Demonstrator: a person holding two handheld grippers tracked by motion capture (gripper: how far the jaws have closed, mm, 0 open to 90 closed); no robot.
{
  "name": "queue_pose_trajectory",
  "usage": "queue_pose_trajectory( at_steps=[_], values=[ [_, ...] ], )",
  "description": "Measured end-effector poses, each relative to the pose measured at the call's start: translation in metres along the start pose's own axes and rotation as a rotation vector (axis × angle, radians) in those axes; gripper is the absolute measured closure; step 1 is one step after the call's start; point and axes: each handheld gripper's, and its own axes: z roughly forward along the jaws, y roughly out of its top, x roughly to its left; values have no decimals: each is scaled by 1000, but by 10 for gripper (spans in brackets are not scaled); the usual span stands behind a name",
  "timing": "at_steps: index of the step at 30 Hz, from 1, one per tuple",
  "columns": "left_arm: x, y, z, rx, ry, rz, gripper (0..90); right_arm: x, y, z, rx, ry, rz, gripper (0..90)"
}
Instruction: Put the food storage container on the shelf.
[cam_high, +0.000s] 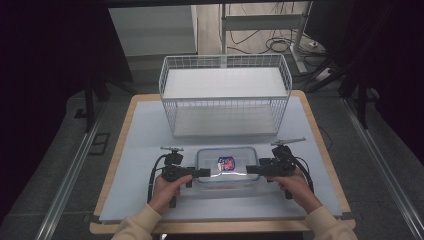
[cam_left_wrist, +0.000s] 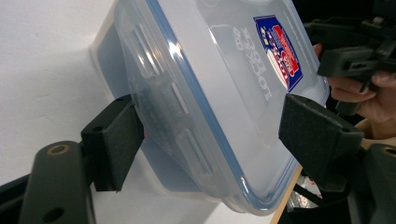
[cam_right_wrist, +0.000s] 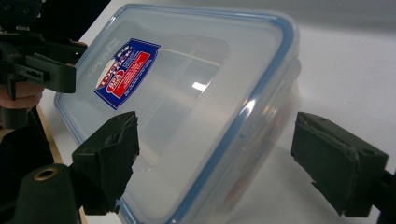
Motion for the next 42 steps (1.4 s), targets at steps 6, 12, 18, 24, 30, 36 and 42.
queue_pose_trajectory(
  at_steps=[6,12,18,24,30,36,42],
  values=[
    [0,0,0,-6,2,0,236,-3,1,7,16,59,57,181],
    [-1,-3,-1,-21,4,5,255,-10,-1,0,-7,86,104,297],
    [-5,-7,-5,-45,14,24,288,-11,-4,-7,-27,107,116,375],
    [-13,-16,-13,-72,20,80,348,-5,-11,-16,-70,110,104,445],
    [-18,-23,-17,-90,29,104,394,3,-17,-23,-90,99,71,472],
    [-21,-27,-21,-98,27,120,424,7,-24,-28,-113,109,60,506],
    [-22,-28,-22,-108,29,128,433,10,-29,-32,-123,102,47,518]
  ],
)
